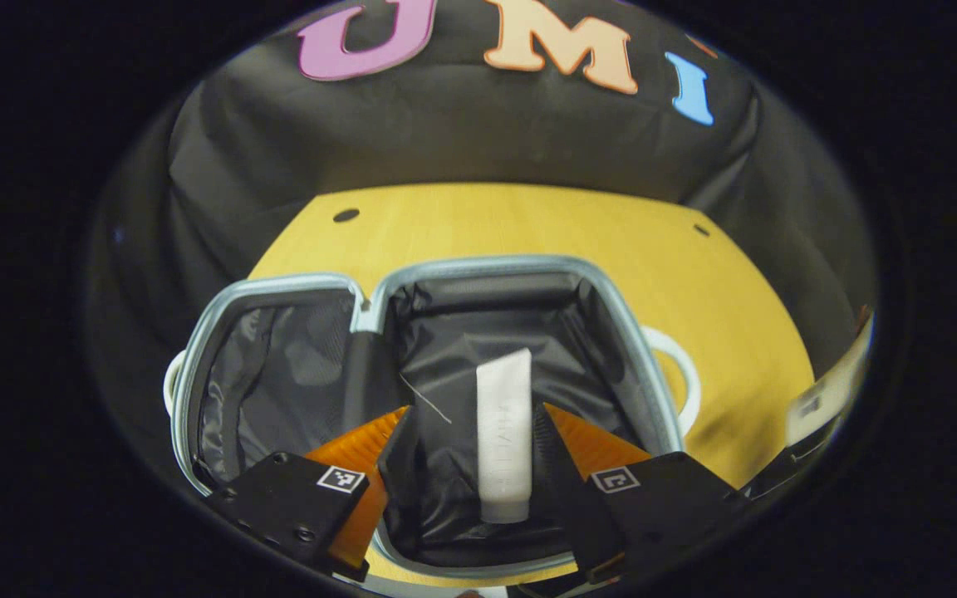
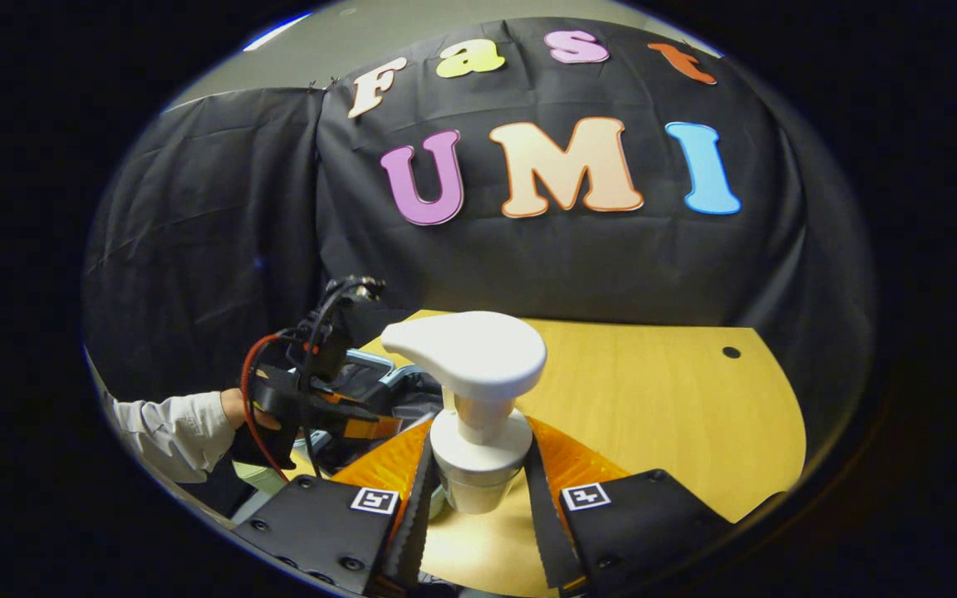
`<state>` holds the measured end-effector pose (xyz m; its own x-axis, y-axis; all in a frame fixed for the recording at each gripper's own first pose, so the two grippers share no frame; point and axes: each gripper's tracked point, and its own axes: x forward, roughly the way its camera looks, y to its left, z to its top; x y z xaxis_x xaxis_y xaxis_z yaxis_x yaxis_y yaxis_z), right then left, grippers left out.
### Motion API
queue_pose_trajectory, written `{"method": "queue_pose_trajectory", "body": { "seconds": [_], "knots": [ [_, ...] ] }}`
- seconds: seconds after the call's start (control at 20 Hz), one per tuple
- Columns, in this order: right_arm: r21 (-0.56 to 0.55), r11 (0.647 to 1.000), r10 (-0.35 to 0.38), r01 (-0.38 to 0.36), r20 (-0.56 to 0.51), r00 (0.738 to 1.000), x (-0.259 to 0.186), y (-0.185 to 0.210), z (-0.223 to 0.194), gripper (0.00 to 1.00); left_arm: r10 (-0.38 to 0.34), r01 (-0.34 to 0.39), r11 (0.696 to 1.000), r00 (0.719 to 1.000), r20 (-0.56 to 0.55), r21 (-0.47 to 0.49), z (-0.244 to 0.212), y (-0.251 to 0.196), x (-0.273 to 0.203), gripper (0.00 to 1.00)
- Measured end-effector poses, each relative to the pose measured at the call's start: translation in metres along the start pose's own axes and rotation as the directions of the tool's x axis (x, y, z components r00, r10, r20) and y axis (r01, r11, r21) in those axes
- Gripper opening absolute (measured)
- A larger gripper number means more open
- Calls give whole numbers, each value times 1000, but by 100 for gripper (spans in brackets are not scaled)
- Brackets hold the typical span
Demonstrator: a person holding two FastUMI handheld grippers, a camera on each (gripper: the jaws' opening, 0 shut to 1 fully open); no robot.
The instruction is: First open the suitcase, pack the skin care products into it, and then close the suitcase.
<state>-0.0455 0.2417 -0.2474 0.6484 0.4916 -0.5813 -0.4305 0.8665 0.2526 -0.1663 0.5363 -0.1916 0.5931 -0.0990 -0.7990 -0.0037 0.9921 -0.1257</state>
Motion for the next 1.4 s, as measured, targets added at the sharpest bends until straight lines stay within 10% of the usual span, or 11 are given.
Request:
{"method": "queue_pose_trajectory", "body": {
  "seconds": [0.35,0.6,0.8,1.05,1.4],
  "knots": [
    [112,988,128,-108,-195,972,74,59,-60,55,111,-100,991,985,130,-89,18,87,-69,87],
    [15,998,63,-62,-369,927,128,59,-121,57,224,-199,963,965,133,-179,-4,150,-104,84],
    [34,999,-19,33,-362,932,151,47,-115,60,304,-268,927,947,107,-263,-26,202,-113,87],
    [33,999,-21,33,-325,946,144,50,-101,100,382,-339,864,923,47,-372,-40,276,-105,87],
    [52,988,-127,143,-230,965,100,10,-61,99,424,-417,826,903,-71,-379,-42,370,-58,87]
  ]
}}
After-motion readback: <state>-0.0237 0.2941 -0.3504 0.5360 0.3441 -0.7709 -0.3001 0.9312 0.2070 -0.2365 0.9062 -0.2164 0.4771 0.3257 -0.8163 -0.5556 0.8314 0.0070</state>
